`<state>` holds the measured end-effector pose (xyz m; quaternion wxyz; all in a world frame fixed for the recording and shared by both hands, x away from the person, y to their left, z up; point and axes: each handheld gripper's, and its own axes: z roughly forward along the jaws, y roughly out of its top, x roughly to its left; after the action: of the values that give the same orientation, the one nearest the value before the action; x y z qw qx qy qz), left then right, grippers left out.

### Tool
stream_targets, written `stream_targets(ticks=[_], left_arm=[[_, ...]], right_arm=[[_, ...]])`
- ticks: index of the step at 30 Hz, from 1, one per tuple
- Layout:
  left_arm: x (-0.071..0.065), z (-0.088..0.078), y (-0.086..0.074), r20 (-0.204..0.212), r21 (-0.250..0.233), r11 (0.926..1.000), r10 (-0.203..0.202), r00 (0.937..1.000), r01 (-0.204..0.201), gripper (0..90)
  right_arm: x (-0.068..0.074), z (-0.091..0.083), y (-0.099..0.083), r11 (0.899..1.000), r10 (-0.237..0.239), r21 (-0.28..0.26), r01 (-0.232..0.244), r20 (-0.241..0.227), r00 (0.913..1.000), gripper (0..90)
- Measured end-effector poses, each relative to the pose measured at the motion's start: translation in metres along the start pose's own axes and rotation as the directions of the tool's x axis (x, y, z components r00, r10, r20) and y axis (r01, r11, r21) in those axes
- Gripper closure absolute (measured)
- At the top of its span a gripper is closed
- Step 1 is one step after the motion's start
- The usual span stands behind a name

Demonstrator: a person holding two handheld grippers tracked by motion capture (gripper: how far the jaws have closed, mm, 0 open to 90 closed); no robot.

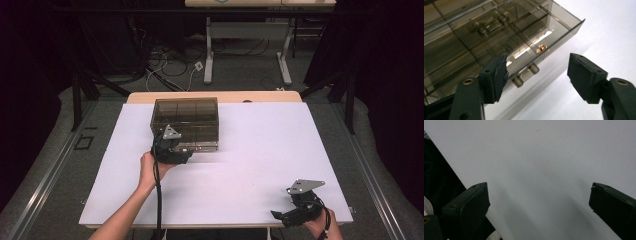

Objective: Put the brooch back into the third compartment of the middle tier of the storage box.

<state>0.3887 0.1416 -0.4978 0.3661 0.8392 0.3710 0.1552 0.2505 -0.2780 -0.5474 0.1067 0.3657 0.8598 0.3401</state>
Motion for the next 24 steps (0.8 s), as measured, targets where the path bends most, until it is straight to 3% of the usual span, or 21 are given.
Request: stream_targets(ticks=[1, 4, 8, 24], left_arm=[[0.000, -0.001, -0.001, 0.004, 0.003, 1.0000, -0.004, 1.0000, 0.004, 29.4], [0.001, -0.004, -0.005, 0.002, 0.005, 1.0000, 0.001, 1.0000, -0.001, 24.1], [0.001, -0.006, -0.010, -0.007, 0.003, 1.0000, -0.001, 1.0000, 0.001, 16.7], [0.000, -0.014, -0.024, -0.034, 0.031, 0.9994, 0.018, 0.9993, -0.017, 7.4]], right_arm=[[0.000, -0.001, 0.001, 1.000, 0.001, 0.025, -0.001, -0.002, 1.0000, 2.3], [0.000, 0.000, 0.000, 1.000, 0.000, -0.001, 0.000, -0.001, 1.0000, 2.3], [0.000, -0.001, 0.000, 1.000, -0.010, 0.009, 0.010, -0.005, 0.9999, 2.3], [0.000, -0.001, 0.000, 1.000, -0.008, 0.007, 0.008, -0.005, 1.0000, 2.3]])
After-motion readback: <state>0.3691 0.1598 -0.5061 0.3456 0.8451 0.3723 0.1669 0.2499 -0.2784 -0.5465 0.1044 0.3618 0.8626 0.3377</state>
